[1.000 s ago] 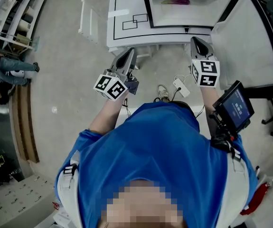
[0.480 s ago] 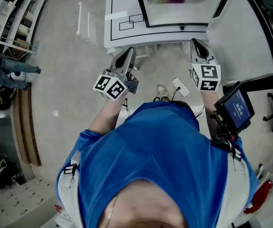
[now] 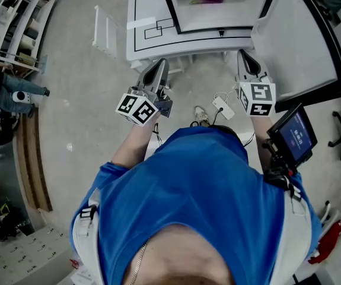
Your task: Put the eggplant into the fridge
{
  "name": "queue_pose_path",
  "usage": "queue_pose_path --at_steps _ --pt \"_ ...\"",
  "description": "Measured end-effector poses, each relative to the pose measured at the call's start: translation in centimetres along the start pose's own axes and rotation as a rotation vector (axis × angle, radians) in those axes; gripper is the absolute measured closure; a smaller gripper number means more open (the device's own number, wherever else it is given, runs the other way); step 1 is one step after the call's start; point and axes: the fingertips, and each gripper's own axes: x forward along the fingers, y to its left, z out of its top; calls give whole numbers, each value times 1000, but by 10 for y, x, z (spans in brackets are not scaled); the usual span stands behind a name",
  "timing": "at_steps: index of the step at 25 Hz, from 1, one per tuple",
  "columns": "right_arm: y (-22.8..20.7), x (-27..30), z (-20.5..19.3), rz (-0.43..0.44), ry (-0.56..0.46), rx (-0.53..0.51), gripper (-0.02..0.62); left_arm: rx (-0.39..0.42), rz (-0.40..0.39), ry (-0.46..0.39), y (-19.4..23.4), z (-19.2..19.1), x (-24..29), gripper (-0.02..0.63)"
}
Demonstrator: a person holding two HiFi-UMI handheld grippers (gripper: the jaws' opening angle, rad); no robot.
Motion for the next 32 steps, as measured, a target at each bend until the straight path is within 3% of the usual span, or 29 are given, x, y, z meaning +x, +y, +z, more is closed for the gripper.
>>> queue_pose_path --at_steps 6,15,19,24,32 --pt "5 -63 -1 -38 15 2 592 -13 -30 5 -43 0 -24 597" --pt "-25 -84 -46 -131 82 19 592 -75 -68 63 -45 -44 -9 597" --pt "-41 -115 -72 -204 132 18 592 -91 -95 86 -54 -57 -10 597" --pt "-63 -180 -72 -306 171 11 592 -96 -135 98 -84 -47 -12 597" --pt "-110 -235 -78 -444 167 18 592 -114 -223 130 -115 -64 21 597"
